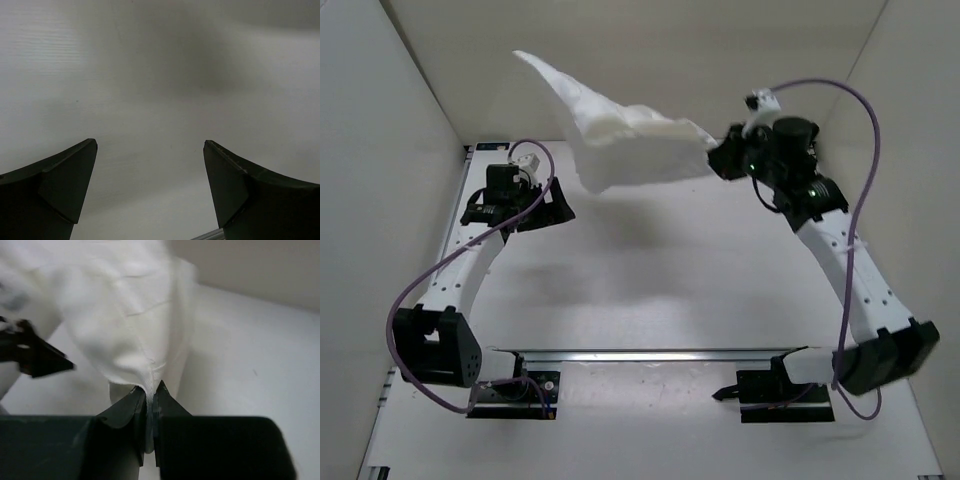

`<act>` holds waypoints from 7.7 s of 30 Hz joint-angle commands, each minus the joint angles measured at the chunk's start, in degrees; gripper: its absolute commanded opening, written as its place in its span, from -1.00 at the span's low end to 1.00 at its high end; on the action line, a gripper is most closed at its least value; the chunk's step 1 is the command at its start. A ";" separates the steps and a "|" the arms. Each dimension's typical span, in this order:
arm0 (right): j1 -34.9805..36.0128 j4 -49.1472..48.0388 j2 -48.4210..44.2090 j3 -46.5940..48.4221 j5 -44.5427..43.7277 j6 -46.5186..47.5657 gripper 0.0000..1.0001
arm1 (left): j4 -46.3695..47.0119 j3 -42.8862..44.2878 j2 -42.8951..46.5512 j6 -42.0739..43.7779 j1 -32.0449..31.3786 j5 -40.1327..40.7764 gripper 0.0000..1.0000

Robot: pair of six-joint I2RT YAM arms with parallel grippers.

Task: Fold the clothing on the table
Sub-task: Move the skirt to the center of the board, then flatten the skirt out

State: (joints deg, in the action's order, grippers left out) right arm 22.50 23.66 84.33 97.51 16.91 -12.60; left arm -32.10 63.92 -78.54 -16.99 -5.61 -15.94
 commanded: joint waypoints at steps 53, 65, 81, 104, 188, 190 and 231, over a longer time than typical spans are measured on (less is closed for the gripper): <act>-10.02 0.77 -14.29 -42.32 2.25 1.01 0.58 | 0.21 -8.23 -18.83 -7.62 -21.65 13.74 -1.00; -7.83 -0.89 -12.18 -40.04 1.55 1.97 0.78 | -8.76 26.04 -40.01 -0.76 -12.67 15.14 -0.30; -4.05 -9.42 4.52 -32.40 8.93 -3.65 0.92 | 8.79 -19.14 7.41 -27.20 -20.05 14.19 0.67; -0.18 -1.78 23.94 -21.40 4.89 -4.54 0.52 | 24.97 -38.34 8.59 -42.86 -22.61 16.91 0.13; -7.56 -9.15 -4.99 -51.13 8.41 -1.91 -1.00 | 7.48 -15.94 -1.94 -10.43 -12.76 1.01 -1.00; -8.43 -9.08 -1.57 -47.97 9.98 -2.43 -1.00 | 8.98 -14.71 -4.93 -10.60 -12.32 -0.48 -1.00; -10.73 -0.64 26.58 -23.26 2.96 2.84 -1.00 | 7.93 3.22 -29.11 -10.96 -13.73 6.54 -1.00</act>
State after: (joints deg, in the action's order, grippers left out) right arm 12.08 22.31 108.92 70.04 20.97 -10.94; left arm -21.65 63.22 -105.62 -28.86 -19.99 -9.78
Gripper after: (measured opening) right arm 0.001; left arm 0.026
